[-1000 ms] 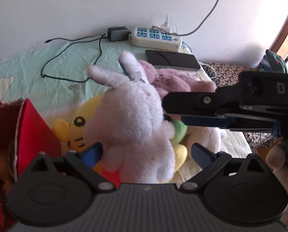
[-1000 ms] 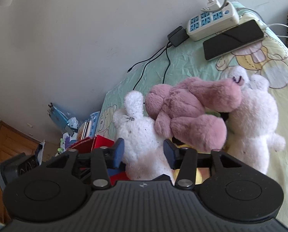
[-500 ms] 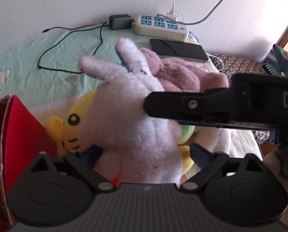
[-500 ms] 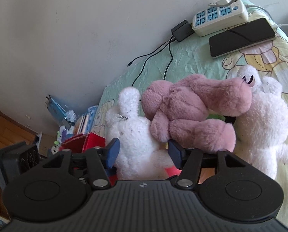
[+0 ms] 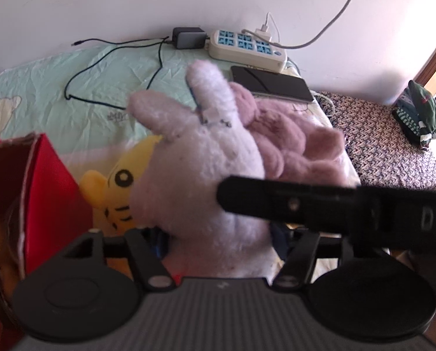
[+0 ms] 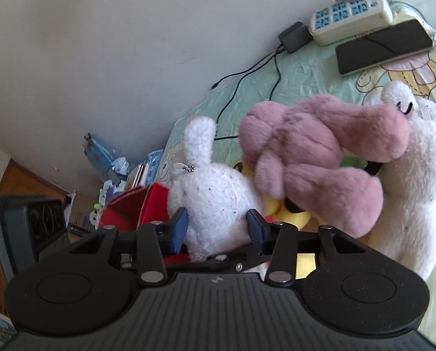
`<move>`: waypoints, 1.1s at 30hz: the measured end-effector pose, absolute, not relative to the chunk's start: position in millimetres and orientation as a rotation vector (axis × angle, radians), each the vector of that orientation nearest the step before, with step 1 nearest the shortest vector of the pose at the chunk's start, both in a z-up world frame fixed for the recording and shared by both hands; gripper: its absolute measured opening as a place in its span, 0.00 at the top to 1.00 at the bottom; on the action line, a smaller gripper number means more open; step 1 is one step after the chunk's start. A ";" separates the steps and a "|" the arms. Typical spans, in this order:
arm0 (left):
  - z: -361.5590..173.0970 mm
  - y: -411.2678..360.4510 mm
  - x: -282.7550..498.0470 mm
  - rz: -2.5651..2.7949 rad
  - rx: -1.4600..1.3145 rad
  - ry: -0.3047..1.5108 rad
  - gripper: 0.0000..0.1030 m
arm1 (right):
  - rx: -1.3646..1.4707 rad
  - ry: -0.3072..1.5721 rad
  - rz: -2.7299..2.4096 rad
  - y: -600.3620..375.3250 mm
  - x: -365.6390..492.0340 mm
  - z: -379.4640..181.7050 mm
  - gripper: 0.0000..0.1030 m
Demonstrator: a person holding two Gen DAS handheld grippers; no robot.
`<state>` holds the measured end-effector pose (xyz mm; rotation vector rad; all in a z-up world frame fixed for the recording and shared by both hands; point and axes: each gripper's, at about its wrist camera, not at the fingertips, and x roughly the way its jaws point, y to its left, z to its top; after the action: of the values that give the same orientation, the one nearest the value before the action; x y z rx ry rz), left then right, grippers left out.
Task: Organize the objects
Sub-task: 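Grasp the white bunny plush with the right tool and lift it, then carry the white bunny into the red box and open the right tool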
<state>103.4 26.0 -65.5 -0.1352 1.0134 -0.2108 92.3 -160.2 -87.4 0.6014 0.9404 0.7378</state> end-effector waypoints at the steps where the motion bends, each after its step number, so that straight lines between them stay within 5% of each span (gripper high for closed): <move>1: -61.9 26.6 98.9 -0.217 -0.141 1.006 0.36 | 0.586 0.924 0.740 -160.0 86.1 -82.7 0.54; 11: -5.2 34.1 42.6 -0.226 -0.121 0.845 0.36 | 0.589 0.761 0.801 -165.2 39.8 -36.9 0.55; 20: 28.4 121.9 11.8 -0.124 -0.073 0.773 0.36 | 0.655 0.756 0.910 -80.9 35.4 -15.4 0.55; 33: -30.6 305.1 17.6 -0.020 -0.060 0.975 0.36 | 0.777 1.016 0.866 108.3 51.5 -81.1 0.55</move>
<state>17.6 305.1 -30.6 -0.0597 0.9751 -0.0196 51.5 108.3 -81.1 0.7765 1.0160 0.8663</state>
